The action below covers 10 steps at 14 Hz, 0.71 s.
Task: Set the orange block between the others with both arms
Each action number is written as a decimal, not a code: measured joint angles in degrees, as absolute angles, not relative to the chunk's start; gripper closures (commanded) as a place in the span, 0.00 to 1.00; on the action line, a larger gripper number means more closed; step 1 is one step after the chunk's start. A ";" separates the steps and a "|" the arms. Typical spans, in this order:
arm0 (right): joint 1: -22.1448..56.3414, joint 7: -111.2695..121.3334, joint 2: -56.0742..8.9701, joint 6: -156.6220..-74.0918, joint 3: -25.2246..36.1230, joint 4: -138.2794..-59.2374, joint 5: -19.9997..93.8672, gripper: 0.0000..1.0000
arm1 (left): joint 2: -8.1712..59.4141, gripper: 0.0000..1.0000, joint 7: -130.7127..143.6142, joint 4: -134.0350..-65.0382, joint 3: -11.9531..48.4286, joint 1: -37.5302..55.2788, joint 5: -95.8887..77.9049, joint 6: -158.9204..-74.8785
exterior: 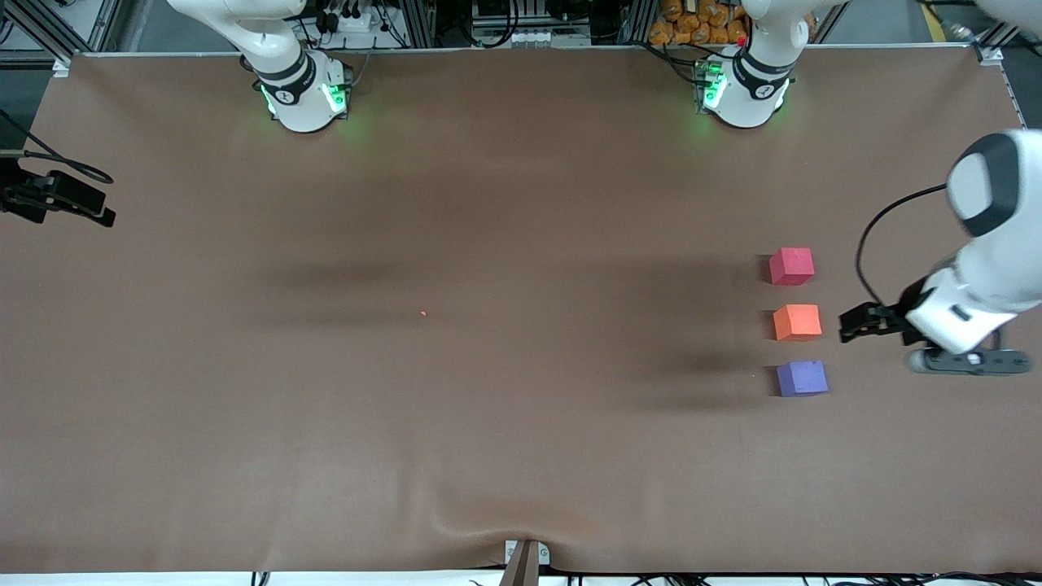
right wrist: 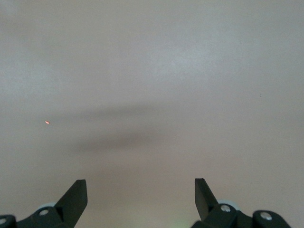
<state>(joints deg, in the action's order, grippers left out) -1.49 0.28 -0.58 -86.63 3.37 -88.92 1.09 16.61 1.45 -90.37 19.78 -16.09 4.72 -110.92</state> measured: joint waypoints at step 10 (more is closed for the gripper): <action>-1.55 0.28 -0.50 -87.55 3.45 -88.62 1.11 0.00 | 6.71 0.00 4.16 -79.02 21.62 -15.96 4.70 -88.74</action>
